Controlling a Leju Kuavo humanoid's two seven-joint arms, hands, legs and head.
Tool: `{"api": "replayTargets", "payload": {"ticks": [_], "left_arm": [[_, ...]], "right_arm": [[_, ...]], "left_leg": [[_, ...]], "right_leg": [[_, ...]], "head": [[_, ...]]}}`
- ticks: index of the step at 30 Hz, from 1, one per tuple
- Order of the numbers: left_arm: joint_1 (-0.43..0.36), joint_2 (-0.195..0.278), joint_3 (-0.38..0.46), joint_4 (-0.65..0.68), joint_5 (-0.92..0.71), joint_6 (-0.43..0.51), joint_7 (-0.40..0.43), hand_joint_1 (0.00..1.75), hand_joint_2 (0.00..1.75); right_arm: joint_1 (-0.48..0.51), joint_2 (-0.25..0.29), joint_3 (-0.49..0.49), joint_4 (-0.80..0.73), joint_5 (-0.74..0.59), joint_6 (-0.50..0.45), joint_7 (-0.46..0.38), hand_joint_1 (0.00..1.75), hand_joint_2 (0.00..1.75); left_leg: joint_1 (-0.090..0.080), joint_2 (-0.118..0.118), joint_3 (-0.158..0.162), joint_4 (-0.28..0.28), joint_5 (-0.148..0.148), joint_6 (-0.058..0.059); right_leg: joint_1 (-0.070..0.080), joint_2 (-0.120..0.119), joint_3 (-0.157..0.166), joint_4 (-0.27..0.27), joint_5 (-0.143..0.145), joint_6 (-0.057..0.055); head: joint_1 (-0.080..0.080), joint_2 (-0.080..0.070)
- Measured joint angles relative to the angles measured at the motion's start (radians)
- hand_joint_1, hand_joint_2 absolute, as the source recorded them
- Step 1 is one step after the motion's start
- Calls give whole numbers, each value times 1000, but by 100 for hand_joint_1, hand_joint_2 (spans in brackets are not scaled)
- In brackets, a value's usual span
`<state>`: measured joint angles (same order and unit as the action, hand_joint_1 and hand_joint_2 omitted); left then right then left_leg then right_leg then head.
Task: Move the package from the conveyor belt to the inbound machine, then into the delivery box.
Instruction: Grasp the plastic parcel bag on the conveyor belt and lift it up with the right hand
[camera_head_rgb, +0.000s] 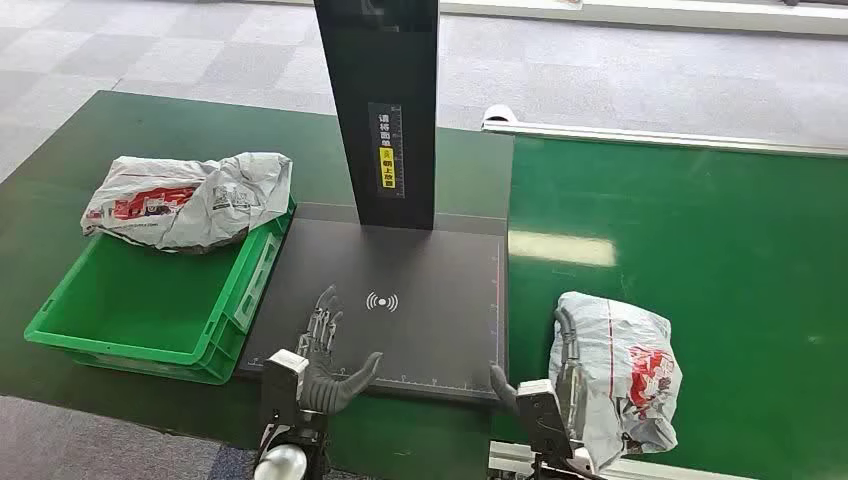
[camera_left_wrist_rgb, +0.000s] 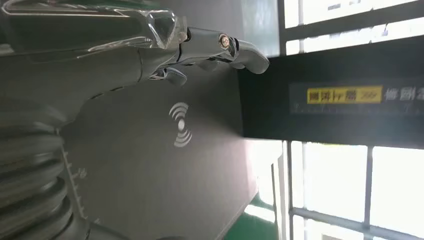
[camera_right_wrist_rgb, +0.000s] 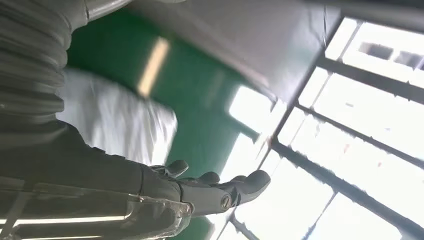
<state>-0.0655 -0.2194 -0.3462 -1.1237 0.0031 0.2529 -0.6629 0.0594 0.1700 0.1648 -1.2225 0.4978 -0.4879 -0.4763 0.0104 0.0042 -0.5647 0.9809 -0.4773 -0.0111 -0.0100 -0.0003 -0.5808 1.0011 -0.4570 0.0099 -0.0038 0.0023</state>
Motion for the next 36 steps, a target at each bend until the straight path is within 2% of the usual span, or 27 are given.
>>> {"api": "replayTargets", "payload": {"ticks": [5, 20, 22, 25, 27, 30, 36], "left_arm": [[0, -6, 52, -15, -13, -7, 0, 0, 175], [11, -16, 69, -35, -27, -12, 14, 0, 175], [12, -16, 70, -36, -30, -14, 19, 0, 175], [16, -16, 71, -37, -35, -21, 28, 0, 175], [19, -16, 71, -37, -37, -22, 34, 0, 175], [21, -16, 70, -37, -38, -22, 42, 0, 175], [21, -16, 70, -37, -40, -22, 44, 0, 175]], "right_arm": [[48, -51, -132, -296, 77, 29, 70, 0, 175], [90, -55, -162, -357, 89, 37, 90, 0, 175], [90, -56, -164, -355, 90, 112, 176, 0, 175], [84, -61, -169, -316, 130, 271, 389, 0, 175], [74, -65, -173, -267, 160, 321, 459, 0, 175], [55, -71, -178, -202, 178, 345, 493, 0, 175], [35, -78, -182, -142, 182, 352, 502, 0, 175]], "left_leg": [[0, 0, 1, 0, 0, 0], [0, 0, 1, 0, 0, 0], [0, 0, 1, 0, 0, 0], [0, 0, 1, 0, 0, 0], [0, 0, 1, 0, 0, 0], [0, 0, 1, 0, 0, 0], [0, 0, 1, 0, 0, 0]], "right_leg": [[0, 0, 0, 0, 0, 0], [0, 0, 1, 0, 0, 0], [0, 0, 1, 0, 0, 0], [0, 0, 1, 0, 0, 0], [0, 0, 1, 0, 0, 0], [0, 0, 1, 0, 0, 0], [0, 0, 1, 0, 0, 0]], "head": [[0, 0], [0, 0], [0, 0], [0, 0], [0, 0], [0, 0], [0, 0]]}}
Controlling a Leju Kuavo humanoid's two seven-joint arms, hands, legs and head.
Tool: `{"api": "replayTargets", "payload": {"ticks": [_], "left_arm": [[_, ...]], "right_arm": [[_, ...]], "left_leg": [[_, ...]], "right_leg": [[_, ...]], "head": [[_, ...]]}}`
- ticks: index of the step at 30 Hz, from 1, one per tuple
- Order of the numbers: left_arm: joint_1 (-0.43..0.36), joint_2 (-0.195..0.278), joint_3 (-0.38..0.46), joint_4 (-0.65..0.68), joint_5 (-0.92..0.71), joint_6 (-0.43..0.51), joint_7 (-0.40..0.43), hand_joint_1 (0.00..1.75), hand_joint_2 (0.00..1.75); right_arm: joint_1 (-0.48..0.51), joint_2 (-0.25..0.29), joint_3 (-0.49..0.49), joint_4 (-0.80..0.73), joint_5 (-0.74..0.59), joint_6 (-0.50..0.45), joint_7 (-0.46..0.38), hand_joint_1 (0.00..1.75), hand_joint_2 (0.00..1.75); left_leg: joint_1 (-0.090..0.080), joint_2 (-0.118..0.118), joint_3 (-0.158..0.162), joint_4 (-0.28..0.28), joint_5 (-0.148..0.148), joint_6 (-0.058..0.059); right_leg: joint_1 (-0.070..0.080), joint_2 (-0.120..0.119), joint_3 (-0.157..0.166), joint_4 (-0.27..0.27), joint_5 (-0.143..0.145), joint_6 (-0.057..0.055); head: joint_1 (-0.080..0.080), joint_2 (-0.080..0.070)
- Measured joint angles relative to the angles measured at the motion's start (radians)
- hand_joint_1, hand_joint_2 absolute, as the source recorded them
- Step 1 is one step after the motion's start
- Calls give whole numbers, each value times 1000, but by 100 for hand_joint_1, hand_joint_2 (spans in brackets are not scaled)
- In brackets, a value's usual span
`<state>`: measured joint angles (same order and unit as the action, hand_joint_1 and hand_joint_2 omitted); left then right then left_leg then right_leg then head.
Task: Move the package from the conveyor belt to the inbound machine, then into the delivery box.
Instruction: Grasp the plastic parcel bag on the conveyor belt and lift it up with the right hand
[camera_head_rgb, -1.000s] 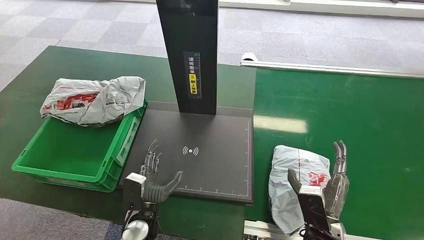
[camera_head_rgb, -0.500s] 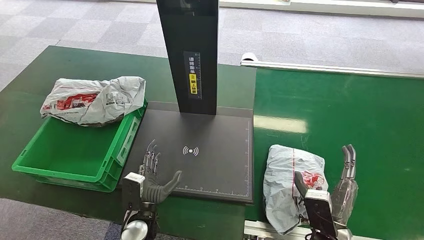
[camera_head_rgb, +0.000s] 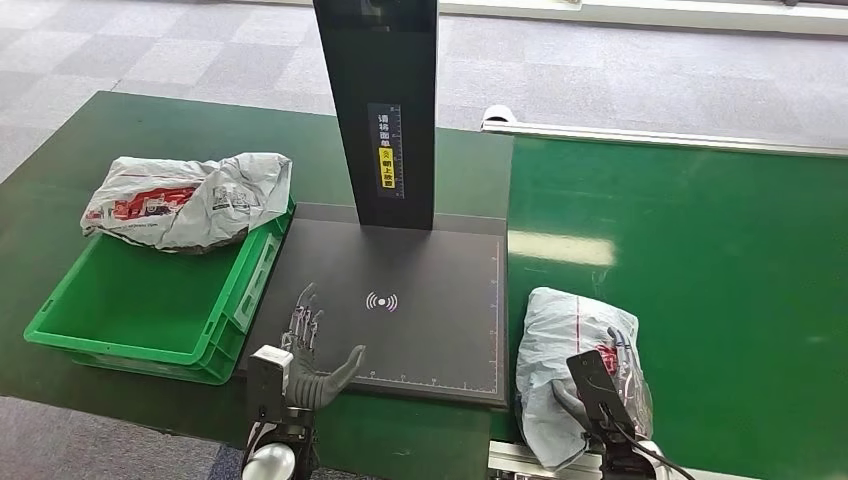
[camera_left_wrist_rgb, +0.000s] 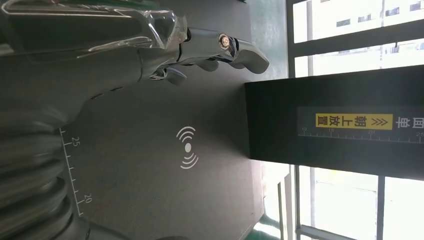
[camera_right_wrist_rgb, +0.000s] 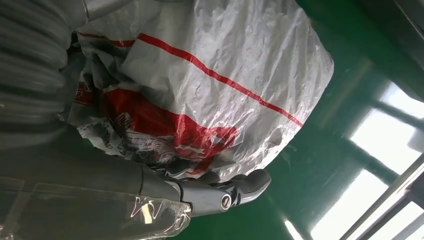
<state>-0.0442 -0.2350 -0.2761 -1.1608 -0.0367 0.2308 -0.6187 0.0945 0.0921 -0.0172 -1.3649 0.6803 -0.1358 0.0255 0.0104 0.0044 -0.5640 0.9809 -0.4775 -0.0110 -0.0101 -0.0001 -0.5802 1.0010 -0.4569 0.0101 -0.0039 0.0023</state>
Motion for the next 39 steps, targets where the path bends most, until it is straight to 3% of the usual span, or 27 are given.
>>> {"api": "replayTargets", "payload": {"ticks": [8, 21, 22, 25, 26, 39], "left_arm": [[12, 0, 0, -6, -1, 21, 17, 0, 175], [26, 0, 1, -25, 6, 35, 25, 0, 175], [26, 0, 1, -25, 6, 35, 25, 0, 175], [26, 0, 1, -26, 6, 35, 26, 0, 175], [26, 0, 1, -26, 6, 36, 26, 0, 175], [29, 1, 3, -27, 8, 43, 29, 0, 175]], "right_arm": [[-16, -2, -2, 41, 0, 22, 46, 0, 175], [-55, -2, -1, 97, -6, 26, 54, 0, 175], [-56, -2, -1, 99, -6, 27, 54, 23, 175], [-57, -2, -1, 105, -6, 29, 54, 154, 175], [-58, -2, -1, 106, -6, 29, 54, 175, 175], [-78, -8, -1, 129, -42, 30, 40, 175, 175]], "left_leg": [[0, 0, 0, 0, 0, 0], [0, 0, 0, 0, 0, 0], [0, 0, 0, 0, 0, 0], [0, 0, 0, 0, 0, 0], [0, 0, 0, 0, 0, 0], [0, 0, 1, 0, 0, 0]], "right_leg": [[0, 0, 0, 0, 0, 0], [0, 0, 1, 0, 0, 0], [0, 0, 1, 0, 0, 0], [0, 0, 1, 0, 0, 0], [0, 0, 1, 0, 0, 0], [0, 0, 1, 0, 0, 0]], "head": [[0, 0], [0, 0], [0, 0], [0, 0], [0, 0], [0, 0]]}}
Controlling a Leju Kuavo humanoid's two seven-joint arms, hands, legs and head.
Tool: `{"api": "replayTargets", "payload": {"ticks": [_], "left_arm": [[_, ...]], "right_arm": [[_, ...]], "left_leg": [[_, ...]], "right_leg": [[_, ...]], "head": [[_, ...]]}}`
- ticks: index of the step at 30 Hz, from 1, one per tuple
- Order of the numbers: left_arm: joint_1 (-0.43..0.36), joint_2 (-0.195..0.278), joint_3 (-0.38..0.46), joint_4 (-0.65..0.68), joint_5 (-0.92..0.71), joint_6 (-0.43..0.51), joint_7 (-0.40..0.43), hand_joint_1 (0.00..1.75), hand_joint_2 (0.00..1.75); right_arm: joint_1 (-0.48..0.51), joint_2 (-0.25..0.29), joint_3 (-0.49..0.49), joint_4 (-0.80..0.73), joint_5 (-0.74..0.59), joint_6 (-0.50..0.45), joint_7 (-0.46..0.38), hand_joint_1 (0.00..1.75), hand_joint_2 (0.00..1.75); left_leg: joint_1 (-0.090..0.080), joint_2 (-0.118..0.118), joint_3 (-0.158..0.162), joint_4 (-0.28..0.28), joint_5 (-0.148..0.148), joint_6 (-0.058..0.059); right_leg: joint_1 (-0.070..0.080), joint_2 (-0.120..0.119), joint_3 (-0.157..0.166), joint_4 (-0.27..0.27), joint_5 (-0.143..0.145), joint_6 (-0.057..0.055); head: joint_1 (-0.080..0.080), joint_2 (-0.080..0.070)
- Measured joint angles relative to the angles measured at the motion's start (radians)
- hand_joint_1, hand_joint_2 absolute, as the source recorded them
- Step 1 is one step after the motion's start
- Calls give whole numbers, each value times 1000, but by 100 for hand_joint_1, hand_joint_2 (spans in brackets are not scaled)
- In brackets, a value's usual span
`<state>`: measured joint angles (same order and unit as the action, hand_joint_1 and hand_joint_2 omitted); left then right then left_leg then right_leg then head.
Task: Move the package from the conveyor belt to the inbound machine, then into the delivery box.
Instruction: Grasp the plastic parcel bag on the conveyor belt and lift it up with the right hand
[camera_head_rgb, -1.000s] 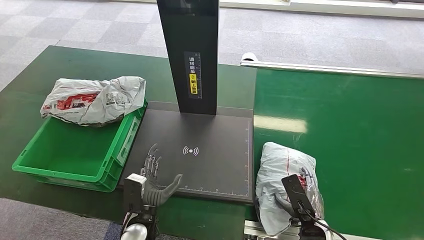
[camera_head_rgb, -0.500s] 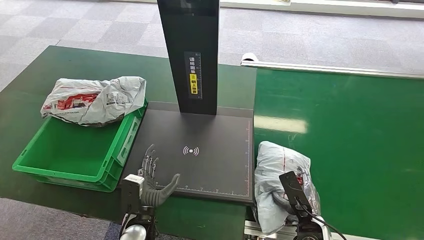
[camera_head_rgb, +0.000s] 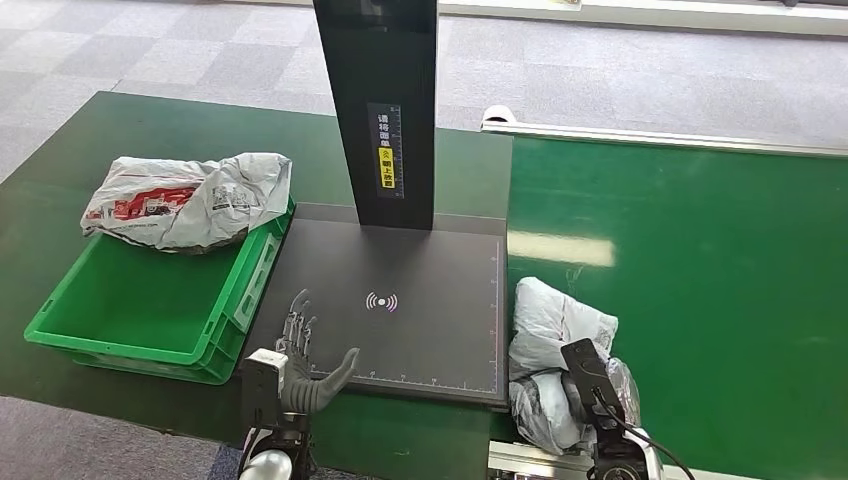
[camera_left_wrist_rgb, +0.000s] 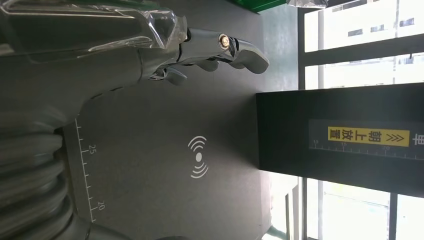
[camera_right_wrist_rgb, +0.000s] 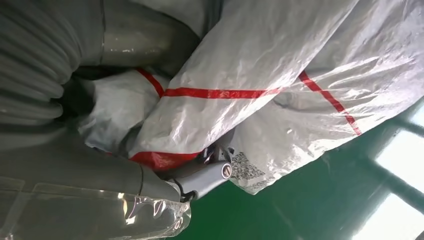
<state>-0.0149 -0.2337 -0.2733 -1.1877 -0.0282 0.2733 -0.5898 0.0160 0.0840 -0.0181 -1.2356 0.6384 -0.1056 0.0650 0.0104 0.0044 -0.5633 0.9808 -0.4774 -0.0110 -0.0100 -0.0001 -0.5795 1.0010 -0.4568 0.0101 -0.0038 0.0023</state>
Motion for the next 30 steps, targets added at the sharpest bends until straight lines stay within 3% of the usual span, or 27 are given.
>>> {"api": "replayTargets", "payload": {"ticks": [6, 9, 11, 15, 18, 22, 30], "left_arm": [[2, 2, 1, -5, 1, 3, 0, 0, 175], [4, 2, 1, -7, 5, 11, -3, 0, 175], [8, 2, 2, -14, 8, 20, -17, 0, 175], [22, 8, 11, -58, 16, 41, -56, 0, 175], [30, 16, 23, -110, 17, 50, -67, 0, 175], [34, 23, 36, -155, 16, 52, -69, 0, 175], [39, 25, 44, -177, 16, 52, -69, 0, 175]], "right_arm": [[0, -2, 1, 0, -6, -12, -10, 175, 175], [1, -2, 1, 0, -23, -36, -54, 175, 175], [5, -1, 0, -10, -67, -93, -157, 175, 175], [33, 0, -13, -112, -195, -269, -446, 175, 175], [59, 0, -33, -238, -252, -359, -556, 175, 175], [80, -1, -52, -341, -267, -382, -575, 175, 175], [100, 0, -57, -393, -270, -385, -580, 175, 175]], "left_leg": [[0, 0, 0, 0, 0, 0], [0, 0, 0, 0, 0, 0], [0, 0, -1, 0, 0, 0], [0, 0, -2, 0, 0, 0], [0, 0, -2, 0, 0, 0], [0, 0, -1, 0, 0, 0], [0, 0, -1, 0, 0, 0]], "right_leg": [[0, 0, 0, 0, 0, 0], [0, 0, 0, 0, 0, 0], [0, 0, 0, 0, 0, 0], [0, 0, -1, 0, 0, 0], [0, 0, -2, 0, 0, 0], [0, 0, -1, 0, 0, 0], [0, 0, -1, 0, 0, 0]], "head": [[0, 0], [0, 0], [0, 0], [0, 0], [0, 0], [0, 0], [0, 0]]}}
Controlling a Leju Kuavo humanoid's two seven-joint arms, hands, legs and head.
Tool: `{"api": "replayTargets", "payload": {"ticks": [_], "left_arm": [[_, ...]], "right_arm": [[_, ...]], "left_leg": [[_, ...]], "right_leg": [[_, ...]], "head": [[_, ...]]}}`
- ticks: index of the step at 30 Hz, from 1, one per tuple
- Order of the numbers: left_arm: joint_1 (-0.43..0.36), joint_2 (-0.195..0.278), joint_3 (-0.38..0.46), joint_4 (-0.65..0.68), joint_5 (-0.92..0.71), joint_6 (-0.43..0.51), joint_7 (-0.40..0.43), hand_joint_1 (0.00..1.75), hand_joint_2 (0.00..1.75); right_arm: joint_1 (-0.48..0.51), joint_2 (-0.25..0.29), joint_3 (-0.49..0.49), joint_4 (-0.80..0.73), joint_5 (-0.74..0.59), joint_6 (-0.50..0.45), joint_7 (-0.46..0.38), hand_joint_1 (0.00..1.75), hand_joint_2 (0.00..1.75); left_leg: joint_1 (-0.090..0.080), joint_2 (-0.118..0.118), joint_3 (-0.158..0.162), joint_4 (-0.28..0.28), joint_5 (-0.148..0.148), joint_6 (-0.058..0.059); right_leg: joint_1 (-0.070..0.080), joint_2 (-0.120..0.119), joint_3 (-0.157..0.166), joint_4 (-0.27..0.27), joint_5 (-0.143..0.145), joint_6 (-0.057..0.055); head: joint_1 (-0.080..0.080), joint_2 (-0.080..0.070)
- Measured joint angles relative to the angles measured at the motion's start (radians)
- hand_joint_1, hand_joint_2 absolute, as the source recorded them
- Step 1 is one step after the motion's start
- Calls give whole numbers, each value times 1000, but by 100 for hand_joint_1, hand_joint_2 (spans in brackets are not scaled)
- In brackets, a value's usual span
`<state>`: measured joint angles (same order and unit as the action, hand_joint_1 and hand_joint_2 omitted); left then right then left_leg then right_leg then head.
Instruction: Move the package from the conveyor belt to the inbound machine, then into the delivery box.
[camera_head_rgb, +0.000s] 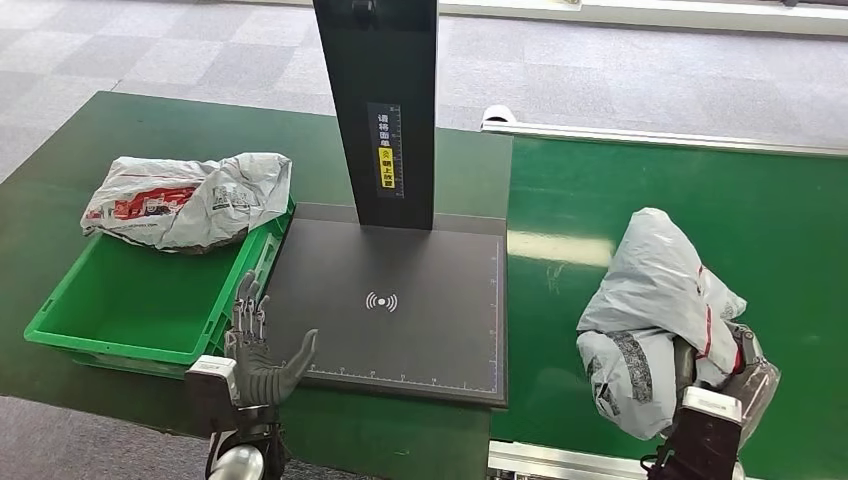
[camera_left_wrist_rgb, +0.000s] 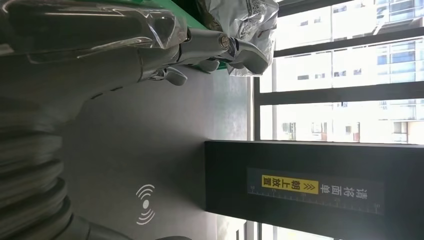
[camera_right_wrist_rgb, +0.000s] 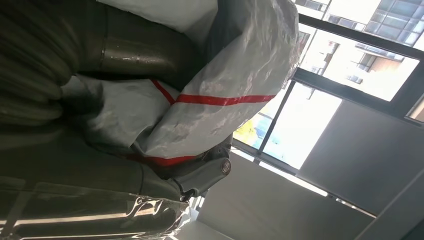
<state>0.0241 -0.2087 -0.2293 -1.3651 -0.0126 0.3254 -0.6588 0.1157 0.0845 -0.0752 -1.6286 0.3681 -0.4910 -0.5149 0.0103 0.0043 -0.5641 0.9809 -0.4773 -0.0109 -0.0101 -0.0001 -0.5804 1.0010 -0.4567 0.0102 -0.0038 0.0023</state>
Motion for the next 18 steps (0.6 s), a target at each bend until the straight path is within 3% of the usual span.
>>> {"api": "replayTargets", "payload": {"ticks": [13, 18], "left_arm": [[3, 0, 9, -5, 0, 0, 0, 0, 175], [9, 1, 12, -20, 2, 6, -18, 0, 175]], "right_arm": [[1, 2, -2, -9, 0, -1, -1, 175, 175], [8, 4, -5, -27, -72, -39, -79, 175, 175]], "left_leg": [[0, 0, 0, 0, 0, 0], [0, 0, 0, 0, 0, 0]], "right_leg": [[0, 0, 0, 0, 0, 0], [0, 0, 0, 0, 0, 0]], "head": [[0, 0], [0, 0]]}}
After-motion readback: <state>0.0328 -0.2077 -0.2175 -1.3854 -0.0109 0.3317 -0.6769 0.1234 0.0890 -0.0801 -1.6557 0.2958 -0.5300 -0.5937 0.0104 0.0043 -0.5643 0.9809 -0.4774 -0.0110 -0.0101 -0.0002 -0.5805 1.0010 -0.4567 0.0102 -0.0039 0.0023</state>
